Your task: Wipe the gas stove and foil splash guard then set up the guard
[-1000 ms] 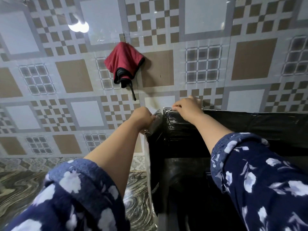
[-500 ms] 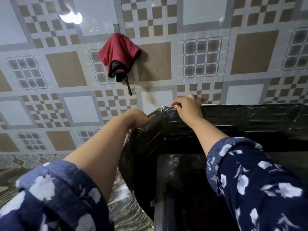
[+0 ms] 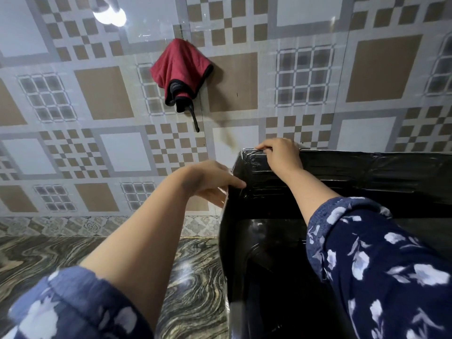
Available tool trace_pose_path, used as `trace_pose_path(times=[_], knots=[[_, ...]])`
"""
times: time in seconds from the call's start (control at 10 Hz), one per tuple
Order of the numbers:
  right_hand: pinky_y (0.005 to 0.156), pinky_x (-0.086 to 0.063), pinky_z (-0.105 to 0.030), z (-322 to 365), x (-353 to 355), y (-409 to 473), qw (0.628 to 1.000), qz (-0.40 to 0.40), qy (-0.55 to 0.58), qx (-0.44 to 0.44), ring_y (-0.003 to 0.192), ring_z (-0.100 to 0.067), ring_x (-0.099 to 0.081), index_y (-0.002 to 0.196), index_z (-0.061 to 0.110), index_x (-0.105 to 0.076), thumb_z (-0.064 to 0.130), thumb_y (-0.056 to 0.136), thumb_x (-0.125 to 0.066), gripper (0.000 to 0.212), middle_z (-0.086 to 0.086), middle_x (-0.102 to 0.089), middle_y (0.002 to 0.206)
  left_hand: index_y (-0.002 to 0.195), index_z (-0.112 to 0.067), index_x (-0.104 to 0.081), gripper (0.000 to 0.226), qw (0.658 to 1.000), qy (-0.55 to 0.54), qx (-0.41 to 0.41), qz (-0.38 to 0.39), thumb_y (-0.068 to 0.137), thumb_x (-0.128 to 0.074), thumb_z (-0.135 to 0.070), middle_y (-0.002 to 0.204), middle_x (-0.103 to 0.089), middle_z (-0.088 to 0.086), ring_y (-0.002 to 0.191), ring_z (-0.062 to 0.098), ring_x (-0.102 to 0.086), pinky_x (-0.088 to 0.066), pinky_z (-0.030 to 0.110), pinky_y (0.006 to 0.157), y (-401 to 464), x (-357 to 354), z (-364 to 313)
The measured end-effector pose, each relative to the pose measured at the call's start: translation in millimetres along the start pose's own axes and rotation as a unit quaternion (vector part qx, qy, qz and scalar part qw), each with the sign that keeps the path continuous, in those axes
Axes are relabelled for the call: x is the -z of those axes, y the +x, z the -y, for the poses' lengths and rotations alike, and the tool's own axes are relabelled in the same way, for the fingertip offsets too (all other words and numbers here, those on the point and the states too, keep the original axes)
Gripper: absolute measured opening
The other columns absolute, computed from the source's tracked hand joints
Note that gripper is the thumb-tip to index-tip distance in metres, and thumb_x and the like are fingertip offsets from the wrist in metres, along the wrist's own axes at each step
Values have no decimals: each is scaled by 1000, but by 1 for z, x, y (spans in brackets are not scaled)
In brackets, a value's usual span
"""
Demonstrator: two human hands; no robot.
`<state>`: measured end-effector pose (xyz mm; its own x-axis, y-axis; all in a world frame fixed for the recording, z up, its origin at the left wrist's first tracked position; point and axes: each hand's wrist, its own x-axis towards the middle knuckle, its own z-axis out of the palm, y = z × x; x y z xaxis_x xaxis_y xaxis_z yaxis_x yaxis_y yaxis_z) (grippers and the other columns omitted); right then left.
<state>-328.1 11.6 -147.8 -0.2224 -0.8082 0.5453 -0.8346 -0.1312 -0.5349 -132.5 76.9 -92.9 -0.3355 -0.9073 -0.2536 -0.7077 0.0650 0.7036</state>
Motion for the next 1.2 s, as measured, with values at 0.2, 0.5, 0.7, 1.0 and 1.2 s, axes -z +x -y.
trace_pose_path(times=[0.2, 0.5, 0.7, 1.0, 1.2], knots=[[98, -33, -42, -2, 0, 0, 1000, 0, -6, 10, 113, -30, -54, 103, 25, -73, 11, 95, -51, 27, 0, -70, 115, 147, -35, -28, 66, 989, -5, -131, -75, 92, -60, -16, 98, -68, -1, 67, 8, -59, -48, 11, 46, -1, -17, 9], [103, -38, -44, -1, 3, 7, 1000, 18, 10, -4, 114, -30, -55, 99, 23, -74, 10, 94, -52, 27, -2, -70, 115, 135, -9, -51, 48, 991, -68, -88, -79, 89, -60, 0, 123, -65, 10, 106, 24, -65, -56, 35, 79, 13, -24, 4], [97, -44, -41, 1, 7, 0, 997, 36, -60, 28, 110, -27, -56, 106, 22, -73, 2, 93, -51, 33, -1, -69, 115, 140, -22, -47, 46, 987, -107, -95, -72, 95, -54, -14, 97, -65, -7, 80, 9, -62, -47, 15, 47, 13, -42, 2], [97, -44, -39, 30, 43, -28, 988, 82, -118, 50, 118, -24, -48, 123, 24, -62, -6, 87, -54, 48, -2, -54, 124, 151, -16, -24, 67, 986, -95, -78, -110, 95, -46, -46, 157, -26, 4, 143, 24, -28, -23, 38, 115, -19, -21, 3], [102, -42, -43, 60, 78, -85, 978, 145, -148, 15, 125, -26, -48, 119, 35, -64, 8, 93, -53, 39, -1, -54, 136, 149, -14, -29, 63, 988, 28, -72, -132, 95, -51, -37, 154, -33, 9, 140, 28, -34, -27, 39, 114, -57, -11, 10]])
